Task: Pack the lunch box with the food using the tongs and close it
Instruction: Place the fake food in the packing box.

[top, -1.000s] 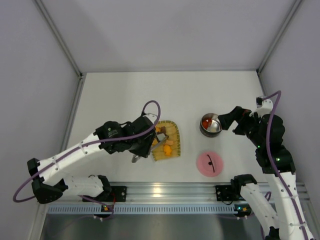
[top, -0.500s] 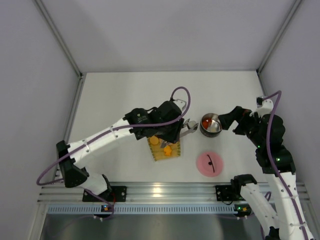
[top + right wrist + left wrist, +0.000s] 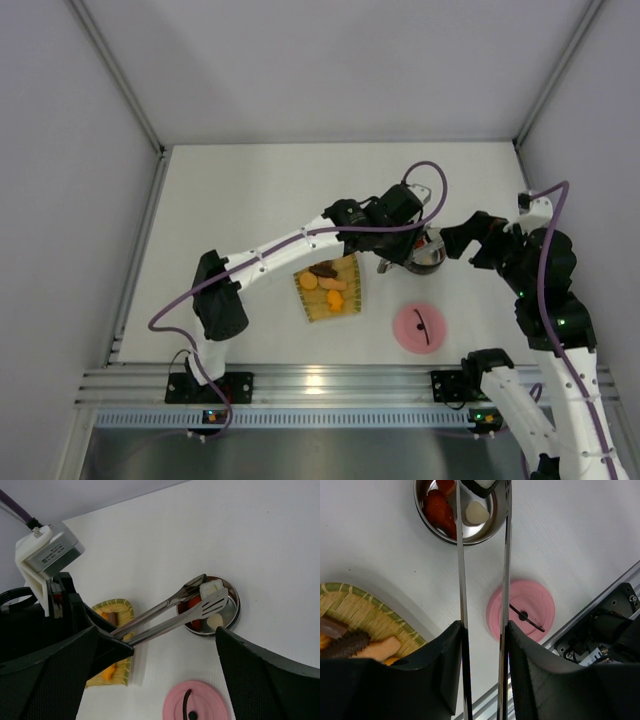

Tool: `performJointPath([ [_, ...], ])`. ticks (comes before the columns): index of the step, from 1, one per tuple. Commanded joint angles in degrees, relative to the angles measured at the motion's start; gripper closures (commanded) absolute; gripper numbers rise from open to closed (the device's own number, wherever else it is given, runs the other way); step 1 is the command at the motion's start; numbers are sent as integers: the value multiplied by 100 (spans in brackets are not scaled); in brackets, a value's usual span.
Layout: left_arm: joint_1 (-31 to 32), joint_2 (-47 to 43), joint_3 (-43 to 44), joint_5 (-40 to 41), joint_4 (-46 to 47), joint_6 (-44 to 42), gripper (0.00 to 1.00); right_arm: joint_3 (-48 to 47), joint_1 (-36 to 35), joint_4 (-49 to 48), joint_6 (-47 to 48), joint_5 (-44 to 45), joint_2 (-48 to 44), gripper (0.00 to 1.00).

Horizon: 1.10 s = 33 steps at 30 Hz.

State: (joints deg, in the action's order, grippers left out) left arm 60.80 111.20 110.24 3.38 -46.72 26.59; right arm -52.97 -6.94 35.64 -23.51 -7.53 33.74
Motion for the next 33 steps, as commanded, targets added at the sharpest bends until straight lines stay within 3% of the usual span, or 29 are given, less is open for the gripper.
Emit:
performJointPath([
  [1, -6, 147, 393, -21, 304, -128, 67, -240, 61, 128, 109, 102, -69, 1],
  [17, -24, 297, 420, 23, 401, -268, 46, -196, 61, 110, 118, 76, -104, 1],
  [25, -24, 157, 394, 40, 383, -321, 43, -196, 61, 84, 101, 59, -86, 0],
  [29, -24, -203, 271, 154, 383, -312, 44, -222, 61, 84, 110, 59, -78, 1],
  [33, -24, -1132, -168, 435, 321, -216, 44, -214, 61, 66, 101, 32, -60, 0],
])
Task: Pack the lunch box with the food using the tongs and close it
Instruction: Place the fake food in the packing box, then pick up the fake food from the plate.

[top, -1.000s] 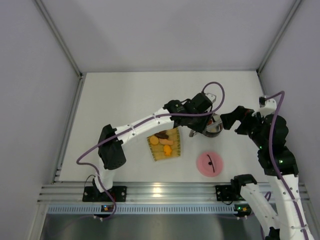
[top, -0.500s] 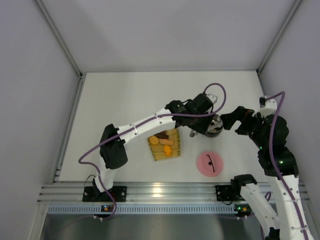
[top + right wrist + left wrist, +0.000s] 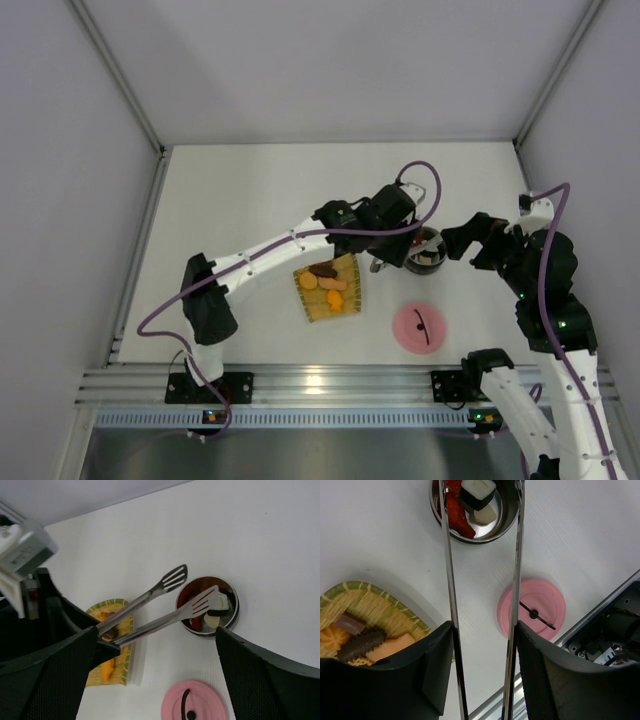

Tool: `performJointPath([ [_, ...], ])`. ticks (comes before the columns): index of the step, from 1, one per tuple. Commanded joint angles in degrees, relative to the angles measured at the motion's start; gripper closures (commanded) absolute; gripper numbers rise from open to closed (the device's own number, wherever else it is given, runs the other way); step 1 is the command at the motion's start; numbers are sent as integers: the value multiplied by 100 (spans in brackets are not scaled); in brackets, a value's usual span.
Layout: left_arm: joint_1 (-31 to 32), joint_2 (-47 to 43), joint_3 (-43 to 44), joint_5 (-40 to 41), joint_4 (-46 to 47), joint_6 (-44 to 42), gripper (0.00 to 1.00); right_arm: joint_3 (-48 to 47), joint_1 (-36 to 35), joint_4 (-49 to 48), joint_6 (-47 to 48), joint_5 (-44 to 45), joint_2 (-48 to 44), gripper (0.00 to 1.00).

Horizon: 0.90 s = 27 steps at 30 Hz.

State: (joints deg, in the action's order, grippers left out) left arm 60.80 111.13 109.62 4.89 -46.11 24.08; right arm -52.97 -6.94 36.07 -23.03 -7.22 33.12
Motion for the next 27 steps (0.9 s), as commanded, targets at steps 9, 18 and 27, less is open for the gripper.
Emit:
performJointPath([
  [9, -15, -3077, -2163, 1260, -872, 720, 44, -135, 61, -109, 35, -77, 45, 1],
  [18, -15, -4230, -3552, 338, -1445, 1116, 45, -29, 70, -223, -26, -113, 115, 1],
  [27, -15, -4662, -4238, 206, -1480, 1451, 46, 147, 61, -294, -27, -113, 98, 0],
])
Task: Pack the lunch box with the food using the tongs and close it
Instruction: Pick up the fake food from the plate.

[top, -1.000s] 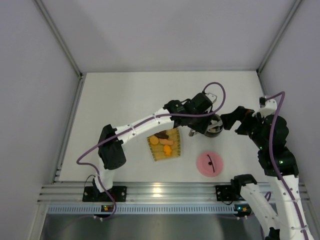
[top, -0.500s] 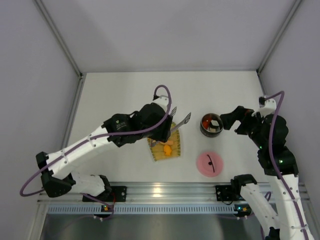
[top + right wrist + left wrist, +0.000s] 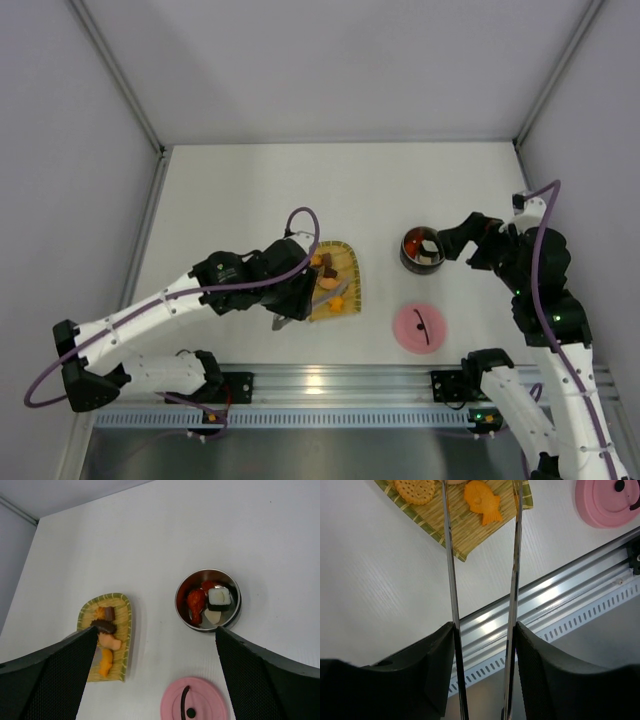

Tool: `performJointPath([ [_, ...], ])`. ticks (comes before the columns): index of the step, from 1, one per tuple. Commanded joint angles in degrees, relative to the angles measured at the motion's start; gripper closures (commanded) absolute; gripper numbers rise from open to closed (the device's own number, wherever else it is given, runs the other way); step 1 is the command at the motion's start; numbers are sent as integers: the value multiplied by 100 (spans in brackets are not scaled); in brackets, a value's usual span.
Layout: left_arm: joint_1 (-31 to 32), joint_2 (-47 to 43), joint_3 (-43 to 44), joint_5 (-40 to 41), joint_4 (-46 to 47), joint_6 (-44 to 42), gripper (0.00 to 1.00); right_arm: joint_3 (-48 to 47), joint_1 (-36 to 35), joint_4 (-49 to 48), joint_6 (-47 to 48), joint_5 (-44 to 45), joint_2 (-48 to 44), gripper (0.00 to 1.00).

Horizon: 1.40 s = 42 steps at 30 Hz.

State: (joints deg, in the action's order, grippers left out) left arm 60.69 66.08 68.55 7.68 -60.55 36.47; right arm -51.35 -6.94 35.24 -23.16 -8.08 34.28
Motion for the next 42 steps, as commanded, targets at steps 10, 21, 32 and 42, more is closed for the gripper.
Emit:
performJointPath([
  [10, -4, -201, -501, -294, 79, 220, 46, 55, 61, -237, -49, -36, -53, 1],
  [21, -4, -34, -659, -417, 448, 176, 46, 46, 61, -176, -13, 17, -97, 0],
  [32, -4, 115, -677, -408, 536, 168, 47, 46, 61, -158, -5, 25, -115, 1],
  [42, -4, 89, -633, -311, 378, 212, 61, 55, 61, -158, -13, 43, -124, 0],
])
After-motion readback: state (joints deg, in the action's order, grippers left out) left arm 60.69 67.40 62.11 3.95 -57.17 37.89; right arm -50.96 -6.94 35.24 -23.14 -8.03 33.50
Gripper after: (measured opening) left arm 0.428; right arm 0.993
